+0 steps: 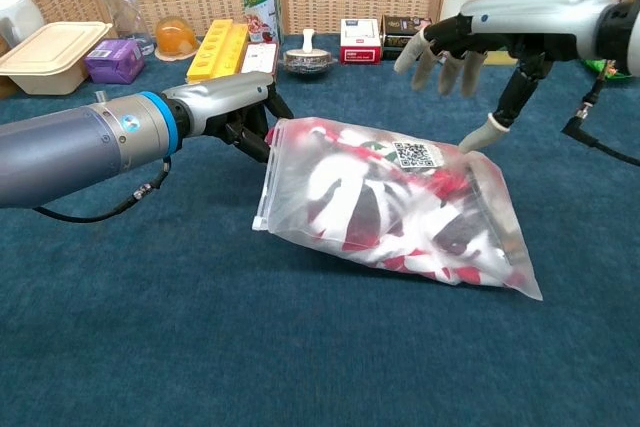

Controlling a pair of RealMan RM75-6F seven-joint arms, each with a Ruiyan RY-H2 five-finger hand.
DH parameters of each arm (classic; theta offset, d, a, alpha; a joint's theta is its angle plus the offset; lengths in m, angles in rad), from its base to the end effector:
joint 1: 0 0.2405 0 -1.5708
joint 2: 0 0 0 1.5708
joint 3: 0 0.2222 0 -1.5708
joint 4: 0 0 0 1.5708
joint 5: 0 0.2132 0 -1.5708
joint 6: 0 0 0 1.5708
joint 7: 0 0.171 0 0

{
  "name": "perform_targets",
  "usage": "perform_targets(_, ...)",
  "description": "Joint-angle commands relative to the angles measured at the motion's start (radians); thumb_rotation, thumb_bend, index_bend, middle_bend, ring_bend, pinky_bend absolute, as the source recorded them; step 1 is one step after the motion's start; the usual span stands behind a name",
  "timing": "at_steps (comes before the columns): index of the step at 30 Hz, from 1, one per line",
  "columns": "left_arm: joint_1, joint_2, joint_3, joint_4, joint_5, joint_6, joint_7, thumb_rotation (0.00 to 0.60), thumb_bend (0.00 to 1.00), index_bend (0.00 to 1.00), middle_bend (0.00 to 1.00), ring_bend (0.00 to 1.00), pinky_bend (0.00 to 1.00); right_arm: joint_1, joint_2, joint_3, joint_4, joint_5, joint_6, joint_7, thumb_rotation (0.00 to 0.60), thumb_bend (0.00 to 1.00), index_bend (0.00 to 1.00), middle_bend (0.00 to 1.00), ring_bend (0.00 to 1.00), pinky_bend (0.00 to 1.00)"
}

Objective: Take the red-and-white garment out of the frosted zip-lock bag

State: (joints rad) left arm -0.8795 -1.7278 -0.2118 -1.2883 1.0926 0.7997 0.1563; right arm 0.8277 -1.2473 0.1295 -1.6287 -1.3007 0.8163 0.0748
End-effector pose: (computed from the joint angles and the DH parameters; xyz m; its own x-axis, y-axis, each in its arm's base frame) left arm -0.0739 0.3564 -0.0876 0.3270 0.4113 0.8509 0.8981 -0.4154 -0.1443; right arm -0.0997 -0.3479 0.0185 0.3780 -0.3885 0.8404 -0.8567 -0.4910 0.1584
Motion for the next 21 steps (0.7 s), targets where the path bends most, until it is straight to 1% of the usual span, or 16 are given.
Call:
perform_targets(1,-0.005,0.006,-0.002,-0.009,-0.013,-0.006,0.012,0.6,0.48,0.86,1.0,1.0,0.94,-0.052,0.025,-0.037,0.045,-0.141,0.091,0.074,0.6,0.1,0.22,0.32,0.37,0.36)
perform_targets(7,-0.012,0.018,-0.004,-0.028,-0.039,-0.016,0.035,0.6,0.48,0.86,1.0,1.0,0.94,-0.076,0.024,-0.089,0.113,-0.281,0.162,0.118,0.6,0.1,0.26,0.36,0.41,0.4)
perform_targets(8,-0.014,0.021,-0.006,-0.035,-0.045,-0.016,0.041,0.6,0.48,0.86,1.0,1.0,0.94,-0.083,0.018,-0.101,0.138,-0.312,0.185,0.124,0.6,0.1,0.26,0.36,0.42,0.4)
perform_targets(9,-0.015,0.026,-0.008,-0.042,-0.05,-0.015,0.044,0.6,0.48,0.86,1.0,1.0,0.94,-0.093,0.013,-0.124,0.167,-0.351,0.205,0.121,0.6,0.1,0.26,0.36,0.43,0.41)
perform_targets(11,-0.017,0.034,-0.009,-0.054,-0.067,-0.019,0.056,0.6,0.48,0.86,1.0,1.0,0.94,-0.11,-0.008,-0.152,0.226,-0.41,0.259,0.135,0.6,0.1,0.27,0.38,0.44,0.42)
perform_targets(16,-0.023,0.041,-0.008,-0.066,-0.098,-0.021,0.08,0.6,0.48,0.86,1.0,1.0,0.94,-0.139,-0.041,-0.19,0.32,-0.499,0.362,0.165,0.6,0.09,0.29,0.4,0.48,0.45)
perform_targets(21,-0.034,0.05,-0.006,-0.09,-0.145,-0.019,0.123,0.6,0.48,0.86,1.0,1.0,0.94,-0.185,-0.087,-0.231,0.479,-0.616,0.536,0.151,0.6,0.08,0.29,0.42,0.52,0.47)
